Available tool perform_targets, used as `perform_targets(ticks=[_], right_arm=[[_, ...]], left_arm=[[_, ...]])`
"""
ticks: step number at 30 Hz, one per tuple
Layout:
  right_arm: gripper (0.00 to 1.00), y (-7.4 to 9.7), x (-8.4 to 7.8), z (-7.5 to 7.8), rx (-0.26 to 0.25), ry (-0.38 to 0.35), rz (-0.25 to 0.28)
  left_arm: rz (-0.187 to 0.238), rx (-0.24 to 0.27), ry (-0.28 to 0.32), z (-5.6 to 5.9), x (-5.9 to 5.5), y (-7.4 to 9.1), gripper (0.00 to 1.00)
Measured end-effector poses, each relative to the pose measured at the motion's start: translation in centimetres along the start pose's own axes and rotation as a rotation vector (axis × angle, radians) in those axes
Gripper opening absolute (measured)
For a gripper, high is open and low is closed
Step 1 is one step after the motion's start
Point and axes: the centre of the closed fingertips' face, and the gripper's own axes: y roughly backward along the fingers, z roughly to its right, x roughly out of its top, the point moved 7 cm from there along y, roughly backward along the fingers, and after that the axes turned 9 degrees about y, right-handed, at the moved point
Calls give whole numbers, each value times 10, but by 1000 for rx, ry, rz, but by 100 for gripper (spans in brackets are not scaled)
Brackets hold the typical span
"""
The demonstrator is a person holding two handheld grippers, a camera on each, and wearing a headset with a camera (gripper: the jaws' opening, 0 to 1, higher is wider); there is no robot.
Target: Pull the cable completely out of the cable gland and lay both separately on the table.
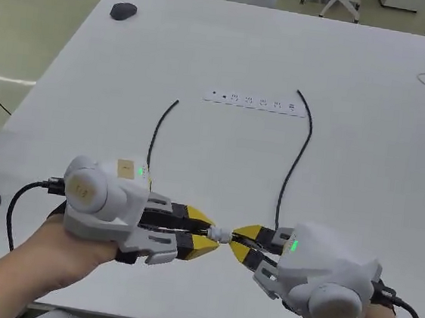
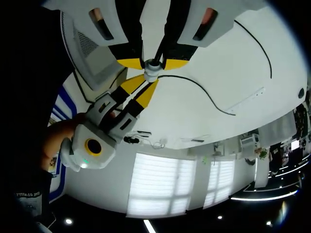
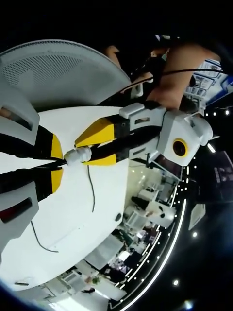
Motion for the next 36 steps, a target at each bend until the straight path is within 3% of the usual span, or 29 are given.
perform_targets(ticks=[10, 13, 22, 27, 32, 36], right_arm=[[0, 1, -9, 2, -1, -58, -19], [0, 2, -16, 5, -6, -127, -20], [0, 5, -36, 10, -34, -186, -54], [0, 4, -48, 8, -39, -327, -67], [0, 5, -59, 8, -55, -358, -97], [0, 5, -74, 9, -78, -475, -135]], left_arm=[[-3, 4, 11, -1, -1, 0, 15], [1, 8, 17, -1, -1, 0, 15], [18, 10, 34, -3, 0, 3, 15], [21, 8, 36, -2, -1, 1, 15], [30, 3, 42, 0, -1, 1, 15], [38, -2, 47, 2, -1, -1, 15]])
